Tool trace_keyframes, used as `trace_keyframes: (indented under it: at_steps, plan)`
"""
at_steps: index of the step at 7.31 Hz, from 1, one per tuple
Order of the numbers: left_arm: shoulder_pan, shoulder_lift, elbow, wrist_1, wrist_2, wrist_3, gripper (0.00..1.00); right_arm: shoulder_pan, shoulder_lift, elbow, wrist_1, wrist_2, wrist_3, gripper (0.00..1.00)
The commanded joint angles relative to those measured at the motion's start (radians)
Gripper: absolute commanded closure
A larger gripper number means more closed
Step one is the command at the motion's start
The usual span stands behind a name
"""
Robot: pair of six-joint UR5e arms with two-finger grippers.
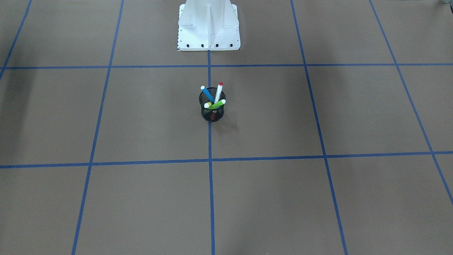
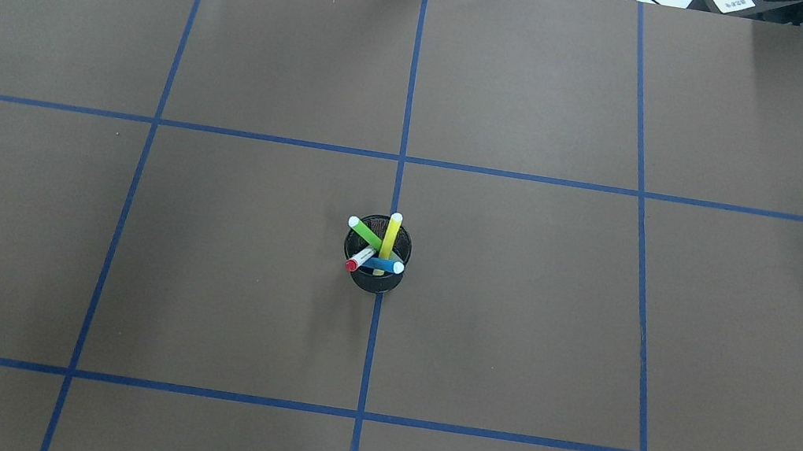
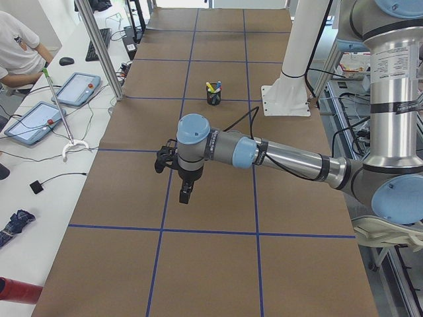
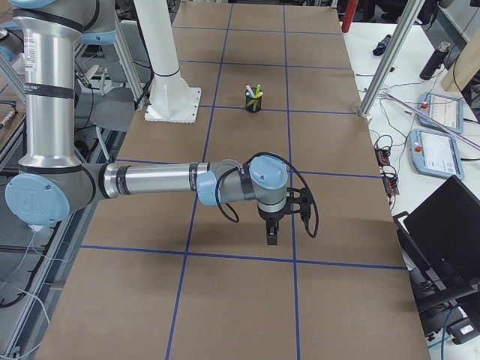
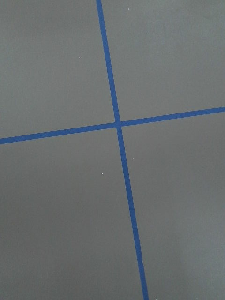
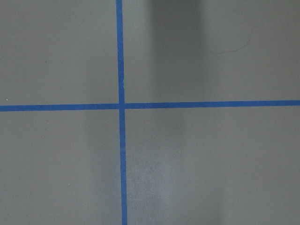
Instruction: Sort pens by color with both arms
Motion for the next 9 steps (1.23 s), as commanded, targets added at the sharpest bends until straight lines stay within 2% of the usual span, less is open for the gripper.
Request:
trace_keyframes:
  at_steps: [1, 7, 8, 9]
  plan:
    - [0.003, 0.009, 0.010, -0.061, 0.001, -0.001, 0.00, 0.000, 0.003, 0.016, -0.048, 0.005, -0.002, 0.00]
    - [0.007, 0.037, 0.007, -0.075, 0.002, 0.005, 0.01, -0.009, -0.005, 0.030, -0.042, 0.015, -0.006, 0.00]
    - [0.007, 0.037, 0.007, -0.075, 0.001, 0.002, 0.00, -0.017, -0.005, 0.039, -0.036, 0.045, -0.009, 0.00]
    - [0.007, 0.038, 0.007, -0.075, 0.001, 0.002, 0.01, -0.037, -0.005, 0.046, -0.013, 0.123, -0.008, 0.00]
